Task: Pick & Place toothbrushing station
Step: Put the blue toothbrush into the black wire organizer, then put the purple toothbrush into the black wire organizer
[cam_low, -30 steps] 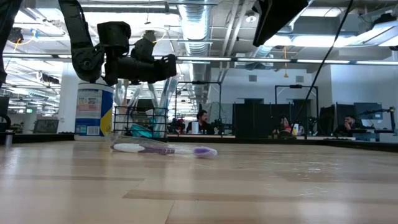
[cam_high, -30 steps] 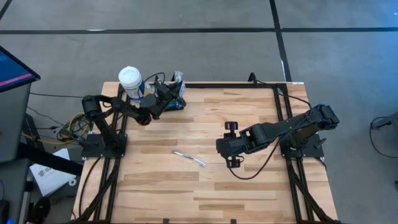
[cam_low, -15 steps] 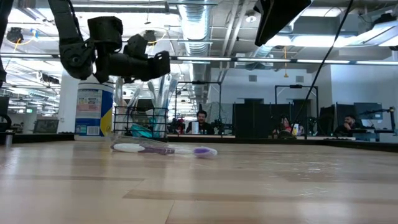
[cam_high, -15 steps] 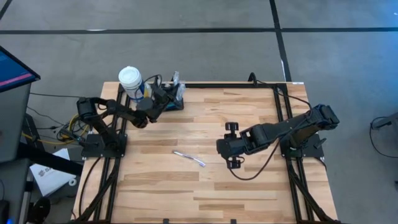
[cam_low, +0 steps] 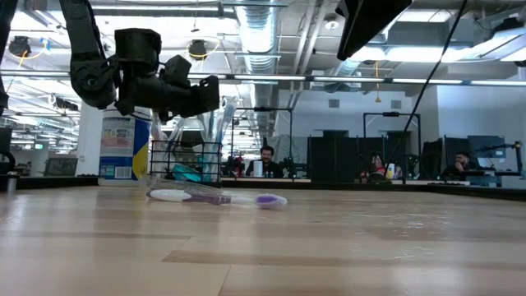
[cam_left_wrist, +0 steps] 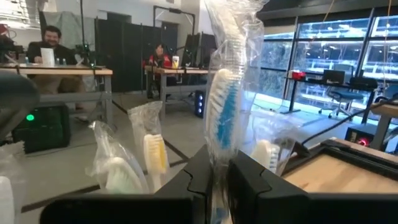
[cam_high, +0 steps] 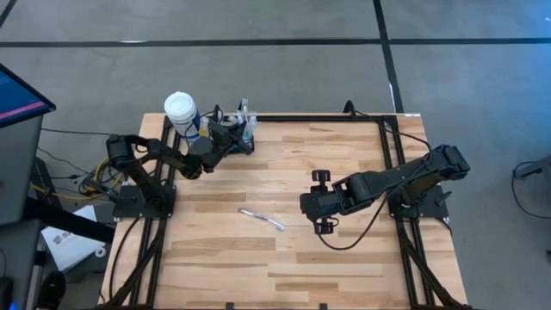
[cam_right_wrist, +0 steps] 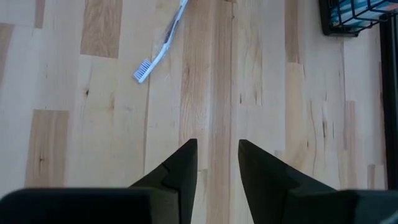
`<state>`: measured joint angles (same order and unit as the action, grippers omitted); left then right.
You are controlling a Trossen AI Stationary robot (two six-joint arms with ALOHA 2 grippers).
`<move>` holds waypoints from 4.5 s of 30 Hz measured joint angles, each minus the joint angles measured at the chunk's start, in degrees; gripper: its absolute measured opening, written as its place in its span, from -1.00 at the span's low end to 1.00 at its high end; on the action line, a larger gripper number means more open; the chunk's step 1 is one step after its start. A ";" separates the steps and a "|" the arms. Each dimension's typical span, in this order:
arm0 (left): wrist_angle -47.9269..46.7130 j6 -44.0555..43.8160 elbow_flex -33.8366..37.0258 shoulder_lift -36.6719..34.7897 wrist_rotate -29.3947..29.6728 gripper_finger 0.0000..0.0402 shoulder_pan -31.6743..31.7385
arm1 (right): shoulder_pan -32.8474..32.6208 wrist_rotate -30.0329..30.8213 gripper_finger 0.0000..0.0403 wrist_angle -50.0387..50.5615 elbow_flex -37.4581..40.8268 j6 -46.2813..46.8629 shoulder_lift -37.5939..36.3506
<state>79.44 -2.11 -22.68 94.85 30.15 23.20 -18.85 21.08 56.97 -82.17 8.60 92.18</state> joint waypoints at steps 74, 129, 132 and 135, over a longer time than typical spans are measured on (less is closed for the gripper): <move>-28.89 -2.79 -0.05 -28.91 -9.63 -0.42 -11.51 | 0.60 -0.44 -0.47 -8.61 -0.01 -0.06 7.19; -71.10 3.76 -24.34 5.09 -24.18 -0.45 -35.69 | 3.43 -6.10 -0.47 -16.72 0.00 -1.49 17.27; -70.78 5.83 -24.34 5.69 -24.17 -0.45 -35.11 | 3.34 -6.09 -0.47 -16.73 0.00 -1.49 17.27; -71.00 6.57 -24.32 6.78 -24.20 -0.45 -34.57 | 3.37 -6.08 -0.47 -16.74 0.00 -1.49 17.27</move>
<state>8.44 4.46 -47.00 101.63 5.96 -11.37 -15.49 15.00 40.23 -82.17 7.11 109.45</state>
